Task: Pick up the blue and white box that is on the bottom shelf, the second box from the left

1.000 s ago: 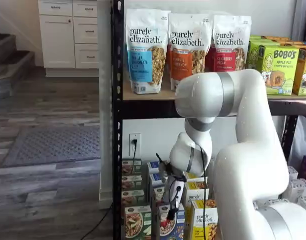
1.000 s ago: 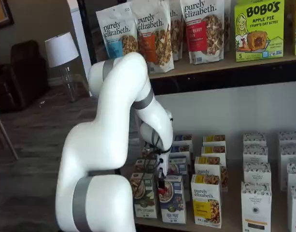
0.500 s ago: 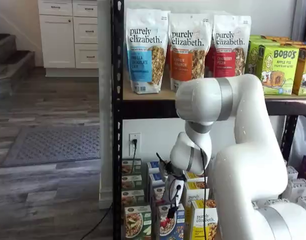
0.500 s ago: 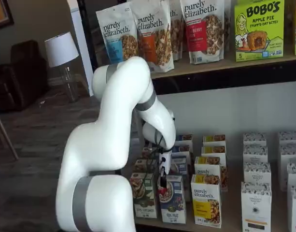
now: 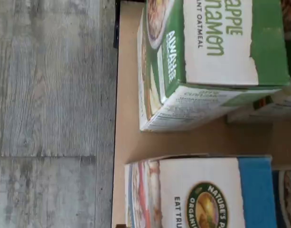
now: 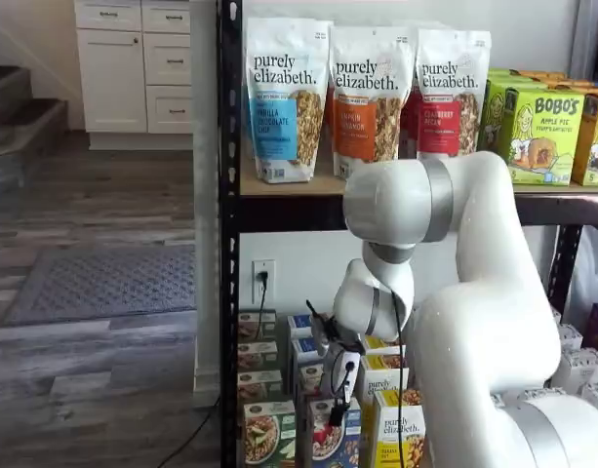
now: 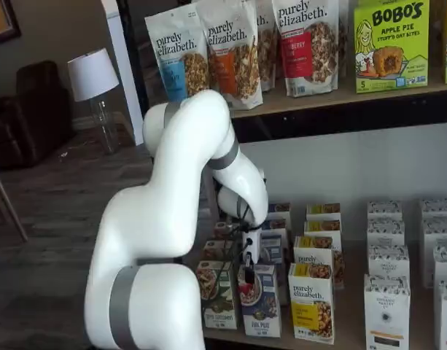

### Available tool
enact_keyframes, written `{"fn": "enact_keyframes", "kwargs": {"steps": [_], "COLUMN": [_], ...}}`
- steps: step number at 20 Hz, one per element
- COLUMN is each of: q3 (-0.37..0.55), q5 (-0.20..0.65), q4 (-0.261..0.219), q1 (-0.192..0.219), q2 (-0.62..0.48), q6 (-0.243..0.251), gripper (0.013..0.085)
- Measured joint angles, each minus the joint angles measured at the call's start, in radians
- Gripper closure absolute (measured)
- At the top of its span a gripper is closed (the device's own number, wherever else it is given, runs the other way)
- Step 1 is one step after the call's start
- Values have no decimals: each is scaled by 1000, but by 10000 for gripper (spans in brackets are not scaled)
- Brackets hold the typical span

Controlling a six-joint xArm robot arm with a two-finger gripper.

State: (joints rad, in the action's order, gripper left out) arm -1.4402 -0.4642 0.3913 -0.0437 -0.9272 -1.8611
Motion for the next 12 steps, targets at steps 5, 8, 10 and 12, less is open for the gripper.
{"fn": "enact_keyframes", "kwargs": {"steps": [5,8,10,12], "q3": [-17,-27,-30,-35], "q5": [-12,-21,-22,-27], "q4": [-24,-53,-63,-74], "q1": [3,5,5,6], "q2": [-14,-22,-27,-31], "q6": [19,42,50,59], "gripper": [130,130,130,130]}}
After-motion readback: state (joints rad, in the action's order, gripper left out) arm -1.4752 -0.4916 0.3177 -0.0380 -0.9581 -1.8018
